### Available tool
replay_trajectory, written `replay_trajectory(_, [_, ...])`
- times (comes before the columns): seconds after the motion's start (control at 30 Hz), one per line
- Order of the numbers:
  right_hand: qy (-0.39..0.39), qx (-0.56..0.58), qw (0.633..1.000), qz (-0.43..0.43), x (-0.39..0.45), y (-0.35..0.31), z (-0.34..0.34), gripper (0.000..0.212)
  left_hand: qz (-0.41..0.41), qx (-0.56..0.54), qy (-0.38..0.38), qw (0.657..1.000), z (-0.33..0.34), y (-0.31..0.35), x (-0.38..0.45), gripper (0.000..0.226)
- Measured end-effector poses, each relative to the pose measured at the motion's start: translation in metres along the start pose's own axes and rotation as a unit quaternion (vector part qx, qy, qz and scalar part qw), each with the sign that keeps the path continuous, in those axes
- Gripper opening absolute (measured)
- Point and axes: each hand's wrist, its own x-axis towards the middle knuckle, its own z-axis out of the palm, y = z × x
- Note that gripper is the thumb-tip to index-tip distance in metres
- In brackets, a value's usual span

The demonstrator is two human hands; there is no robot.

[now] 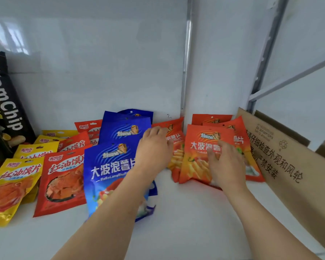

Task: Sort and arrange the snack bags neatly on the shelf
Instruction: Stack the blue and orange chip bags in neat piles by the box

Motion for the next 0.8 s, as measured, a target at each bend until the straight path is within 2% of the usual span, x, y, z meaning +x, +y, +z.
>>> replay_trajectory(0.13, [-0.029, -0.025, 0.997, 0.068, 0.010, 0.030, -0.002, 0.062, -0.112, -0.149, -0.009, 0.982, 0.037, 0.024, 0.003, 0.056])
replay_trajectory(0.27, [-0.049, -0.043, 0.995, 0.072, 0.012, 0.039, 0.007, 0.073, -0.241, -0.208, 0.011, 0.948, 0.065, 0.030, 0.005, 0.063])
replay_trajectory(0.33, [-0.047, -0.053, 0.995, 0.063, 0.011, 0.039, 0.010, 0.077, -0.303, -0.270, 0.018, 0.914, 0.072, 0.030, 0.007, 0.068])
replay_trajectory(0.43, [-0.042, -0.051, 0.996, 0.058, 0.011, 0.043, 0.013, 0.081, -0.375, -0.388, 0.067, 0.839, 0.076, 0.031, 0.008, 0.071])
replay_trajectory(0.53, [-0.040, -0.041, 0.996, 0.062, 0.015, 0.046, 0.013, 0.082, -0.398, -0.478, 0.104, 0.777, 0.079, 0.029, 0.008, 0.067])
replay_trajectory(0.67, [-0.039, -0.023, 0.997, 0.059, 0.017, 0.048, 0.012, 0.080, -0.405, -0.571, 0.104, 0.706, 0.089, 0.020, 0.014, 0.057])
replay_trajectory(0.73, [-0.038, -0.014, 0.998, 0.046, 0.017, 0.048, 0.012, 0.078, -0.395, -0.588, 0.099, 0.699, 0.093, 0.016, 0.016, 0.052])
replay_trajectory(0.8, [-0.040, -0.004, 0.999, 0.034, 0.016, 0.047, 0.013, 0.077, -0.387, -0.596, 0.100, 0.696, 0.086, 0.021, 0.015, 0.036])
